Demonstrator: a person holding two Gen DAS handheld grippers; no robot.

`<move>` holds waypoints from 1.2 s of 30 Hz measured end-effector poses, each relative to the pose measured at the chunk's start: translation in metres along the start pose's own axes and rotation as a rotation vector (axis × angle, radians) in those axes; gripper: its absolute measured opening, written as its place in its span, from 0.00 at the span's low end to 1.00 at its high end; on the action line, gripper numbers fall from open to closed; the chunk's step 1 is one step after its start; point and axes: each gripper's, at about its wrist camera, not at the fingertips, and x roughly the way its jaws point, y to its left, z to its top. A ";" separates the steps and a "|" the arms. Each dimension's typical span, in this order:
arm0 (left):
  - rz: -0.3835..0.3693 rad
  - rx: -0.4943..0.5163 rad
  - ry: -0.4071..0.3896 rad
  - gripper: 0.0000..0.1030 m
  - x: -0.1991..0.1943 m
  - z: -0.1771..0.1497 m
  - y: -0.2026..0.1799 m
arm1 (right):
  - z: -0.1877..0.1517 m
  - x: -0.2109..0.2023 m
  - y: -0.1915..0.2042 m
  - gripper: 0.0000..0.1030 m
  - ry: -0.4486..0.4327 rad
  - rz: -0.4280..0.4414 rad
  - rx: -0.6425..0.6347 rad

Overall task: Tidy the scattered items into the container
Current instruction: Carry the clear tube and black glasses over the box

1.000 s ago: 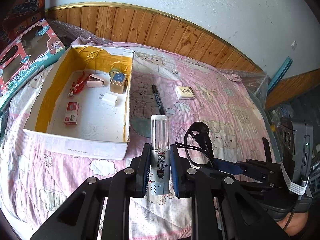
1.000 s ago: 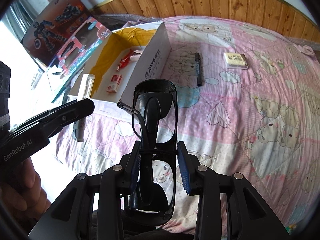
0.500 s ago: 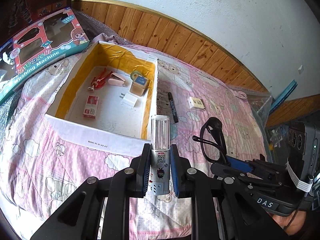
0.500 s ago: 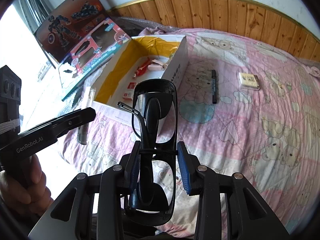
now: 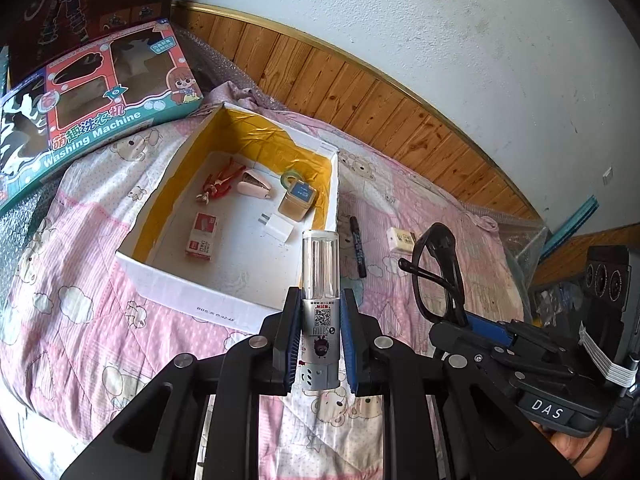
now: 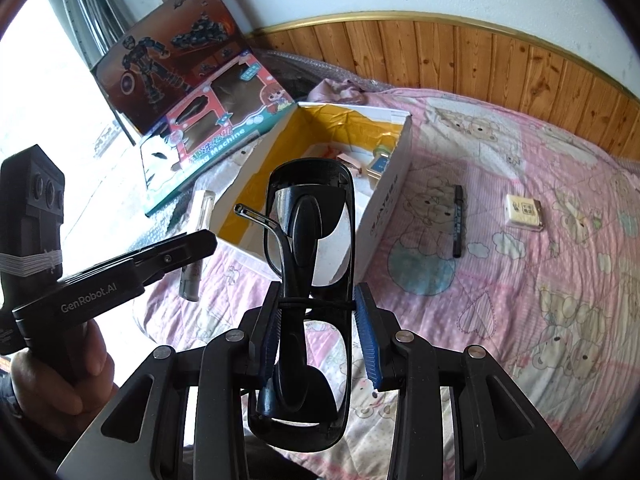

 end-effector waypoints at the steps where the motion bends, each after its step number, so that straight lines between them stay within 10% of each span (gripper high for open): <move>1: -0.001 -0.009 -0.003 0.19 0.000 0.003 0.002 | 0.003 0.001 0.002 0.35 -0.001 0.005 -0.004; 18: 0.025 -0.127 -0.032 0.19 0.011 0.050 0.032 | 0.061 0.028 0.018 0.35 -0.017 0.099 -0.016; 36: 0.100 -0.233 0.105 0.19 0.091 0.058 0.055 | 0.089 0.101 0.001 0.35 0.121 0.081 -0.049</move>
